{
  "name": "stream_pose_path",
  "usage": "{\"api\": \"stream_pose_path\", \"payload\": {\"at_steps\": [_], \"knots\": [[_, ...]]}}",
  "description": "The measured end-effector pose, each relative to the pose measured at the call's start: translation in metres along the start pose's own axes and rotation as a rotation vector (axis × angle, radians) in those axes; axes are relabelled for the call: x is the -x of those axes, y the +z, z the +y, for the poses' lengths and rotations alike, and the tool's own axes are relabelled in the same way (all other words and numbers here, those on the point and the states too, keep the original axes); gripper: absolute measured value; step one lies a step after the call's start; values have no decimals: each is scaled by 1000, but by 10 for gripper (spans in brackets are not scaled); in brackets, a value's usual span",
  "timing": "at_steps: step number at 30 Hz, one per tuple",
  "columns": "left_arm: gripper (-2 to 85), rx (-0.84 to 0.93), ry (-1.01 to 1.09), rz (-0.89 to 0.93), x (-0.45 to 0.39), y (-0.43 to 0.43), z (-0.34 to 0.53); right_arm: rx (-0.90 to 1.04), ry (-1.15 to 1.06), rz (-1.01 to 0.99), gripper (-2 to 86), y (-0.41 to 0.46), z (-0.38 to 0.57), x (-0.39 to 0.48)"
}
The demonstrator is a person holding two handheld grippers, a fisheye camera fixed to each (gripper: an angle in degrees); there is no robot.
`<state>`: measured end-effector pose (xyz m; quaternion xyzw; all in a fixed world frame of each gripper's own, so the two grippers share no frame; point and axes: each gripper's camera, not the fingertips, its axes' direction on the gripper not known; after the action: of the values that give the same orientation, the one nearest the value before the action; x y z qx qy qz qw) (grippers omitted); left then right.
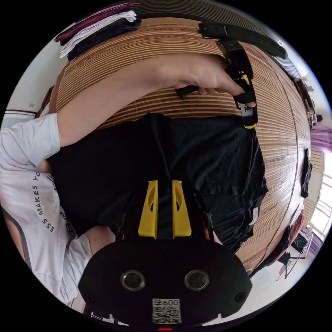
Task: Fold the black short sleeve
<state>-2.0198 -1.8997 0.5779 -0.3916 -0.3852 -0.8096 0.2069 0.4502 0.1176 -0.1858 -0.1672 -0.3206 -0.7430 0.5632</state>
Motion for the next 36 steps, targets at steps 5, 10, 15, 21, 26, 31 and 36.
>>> {"api": "stream_pose_path", "payload": {"at_steps": [5, 10, 15, 21, 26, 31, 36], "knots": [[2, -2, -5, 13, 2, 0, 0, -37, -106, -48, 76, 16, 26, 10], [1, -3, -5, 17, 3, 1, -1, -82, -74, -82, 80, 29, 61, -14], [1, -4, -6, 22, 4, 1, -1, -132, -86, -47, 62, 33, 83, -25], [1, -3, -2, 16, 3, 0, -2, -58, -116, -118, 19, 61, 67, -52], [1, 1, 31, 14, 1, -3, -3, -77, -154, -99, -5, 58, 82, -65], [2, -31, -60, 156, 33, -5, 3, -336, -235, -120, -8, 8, 128, -78], [1, -25, -46, 113, 26, -5, 1, -601, -163, -67, -8, -32, 135, -126]]}}
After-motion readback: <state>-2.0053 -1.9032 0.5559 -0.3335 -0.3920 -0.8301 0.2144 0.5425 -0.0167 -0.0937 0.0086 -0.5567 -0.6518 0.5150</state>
